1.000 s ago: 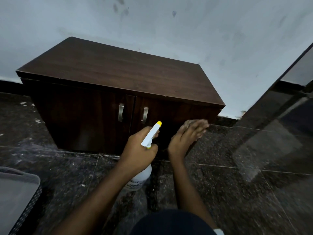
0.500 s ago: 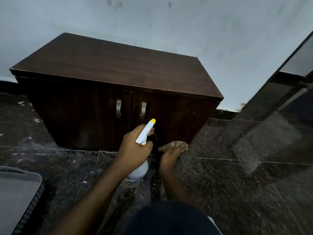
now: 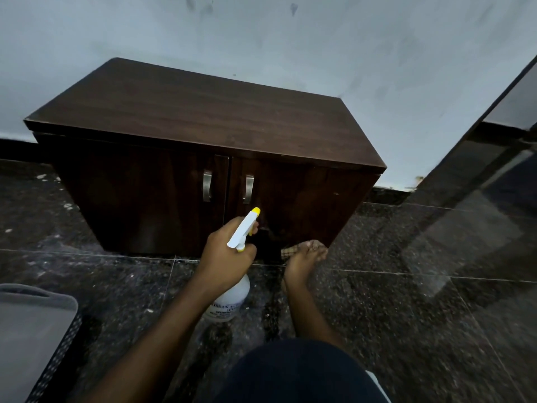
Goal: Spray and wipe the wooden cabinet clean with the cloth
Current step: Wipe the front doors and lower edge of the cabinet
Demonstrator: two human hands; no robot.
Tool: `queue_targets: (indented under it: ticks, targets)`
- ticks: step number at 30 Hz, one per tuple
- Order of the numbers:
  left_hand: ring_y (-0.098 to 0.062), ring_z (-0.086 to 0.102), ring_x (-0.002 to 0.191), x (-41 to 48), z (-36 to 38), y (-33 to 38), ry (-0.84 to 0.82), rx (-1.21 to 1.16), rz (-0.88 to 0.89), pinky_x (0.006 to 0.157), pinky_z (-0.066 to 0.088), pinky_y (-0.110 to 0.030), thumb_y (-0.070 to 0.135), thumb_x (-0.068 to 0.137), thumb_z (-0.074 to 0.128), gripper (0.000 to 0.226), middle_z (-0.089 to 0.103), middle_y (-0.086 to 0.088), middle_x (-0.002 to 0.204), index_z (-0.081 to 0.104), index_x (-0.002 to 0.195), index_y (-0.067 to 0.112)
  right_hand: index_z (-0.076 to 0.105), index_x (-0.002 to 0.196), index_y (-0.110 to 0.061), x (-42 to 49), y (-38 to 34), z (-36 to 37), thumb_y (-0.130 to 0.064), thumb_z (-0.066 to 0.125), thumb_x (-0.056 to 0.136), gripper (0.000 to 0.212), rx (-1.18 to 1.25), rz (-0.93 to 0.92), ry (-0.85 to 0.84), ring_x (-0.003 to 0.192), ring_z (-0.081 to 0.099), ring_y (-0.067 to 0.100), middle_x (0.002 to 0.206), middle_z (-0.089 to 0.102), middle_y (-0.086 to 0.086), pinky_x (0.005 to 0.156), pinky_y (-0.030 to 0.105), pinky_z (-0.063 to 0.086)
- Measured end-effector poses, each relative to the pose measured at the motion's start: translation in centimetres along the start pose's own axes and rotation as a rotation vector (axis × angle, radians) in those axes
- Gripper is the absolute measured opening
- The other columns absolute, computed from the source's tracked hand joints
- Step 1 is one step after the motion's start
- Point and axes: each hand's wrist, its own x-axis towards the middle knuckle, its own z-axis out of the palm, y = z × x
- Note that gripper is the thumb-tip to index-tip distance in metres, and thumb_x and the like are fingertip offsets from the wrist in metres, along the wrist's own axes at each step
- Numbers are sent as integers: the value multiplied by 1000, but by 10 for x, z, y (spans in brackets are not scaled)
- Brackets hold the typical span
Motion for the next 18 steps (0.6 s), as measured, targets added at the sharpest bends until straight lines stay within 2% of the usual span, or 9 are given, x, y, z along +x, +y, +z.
queue_targets:
  ticks: [2, 3, 4, 6, 8, 10, 14, 16, 18]
  targets:
    - [-42, 59, 73, -2, 4, -1, -19, -11, 7, 60, 45, -36, -8, 85, 61, 37, 69, -23, 99, 68, 108, 20, -1, 165, -12, 0, 6, -8, -31, 31, 113, 64, -2, 47, -43, 156, 17, 24, 170, 11, 7, 125, 36, 18]
    - [-43, 60, 74, -4, 5, -4, -20, -11, 10, 61, 45, -35, -8, 85, 61, 38, 69, -23, 98, 69, 108, 21, 1, 165, -12, 0, 7, -9, -33, 32, 113, 64, -3, 16, -49, 150, 26, 20, 162, 26, 2, 123, 33, 20]
    - [-42, 61, 74, -7, 6, -7, -17, -11, 13, 60, 46, -33, -9, 85, 62, 39, 69, -23, 98, 69, 108, 22, 1, 165, -14, -2, 4, -10, -34, 33, 113, 64, -4, -46, -42, 147, 25, 13, 156, 29, -5, 120, 26, 18]
    - [-39, 62, 72, -12, 9, -15, 2, -6, 2, 59, 46, -29, -10, 85, 62, 39, 70, -22, 98, 70, 107, 21, -4, 165, -20, -11, -6, -8, -34, 34, 113, 66, -54, -258, -20, 153, -4, 2, 170, -3, -8, 117, 11, 6]
    - [-33, 61, 66, -17, 12, -23, 27, 12, -34, 56, 43, -23, -10, 85, 62, 36, 71, -21, 95, 70, 105, 20, -8, 164, -26, -19, -12, -2, -38, 34, 112, 69, -122, -497, -27, 153, -22, 1, 166, -26, -18, 119, 9, -3]
    - [-28, 61, 66, -18, 14, -28, 46, 21, -52, 56, 41, -19, -10, 85, 63, 34, 71, -19, 92, 70, 105, 17, -11, 163, -28, -21, -11, 4, -44, 35, 109, 72, -166, -615, -34, 155, -21, 8, 166, -27, -17, 124, 20, -9]
    - [-26, 57, 67, -17, 14, -33, 23, 33, -51, 60, 42, -26, -10, 86, 62, 28, 66, -12, 83, 68, 103, 11, -5, 164, -13, -6, 5, 10, -35, 52, 105, 85, -453, -694, -60, 156, -24, 27, 167, -28, 6, 121, 24, -19]
    - [-22, 52, 63, -20, 14, -38, 19, 36, -68, 60, 42, -33, -10, 85, 61, 24, 63, -17, 79, 67, 101, 7, -1, 164, -11, 2, 14, 5, -23, 62, 100, 91, -580, -741, -9, 157, -18, 34, 167, -24, 7, 124, 34, -13]
    - [-31, 60, 71, -21, 15, -42, 25, 36, -86, 63, 48, -41, -10, 86, 62, 23, 67, -20, 87, 68, 102, 7, -5, 164, -17, 7, 17, 2, -17, 66, 96, 99, -627, -775, 37, 157, -15, 34, 167, -26, 3, 125, 44, -3]
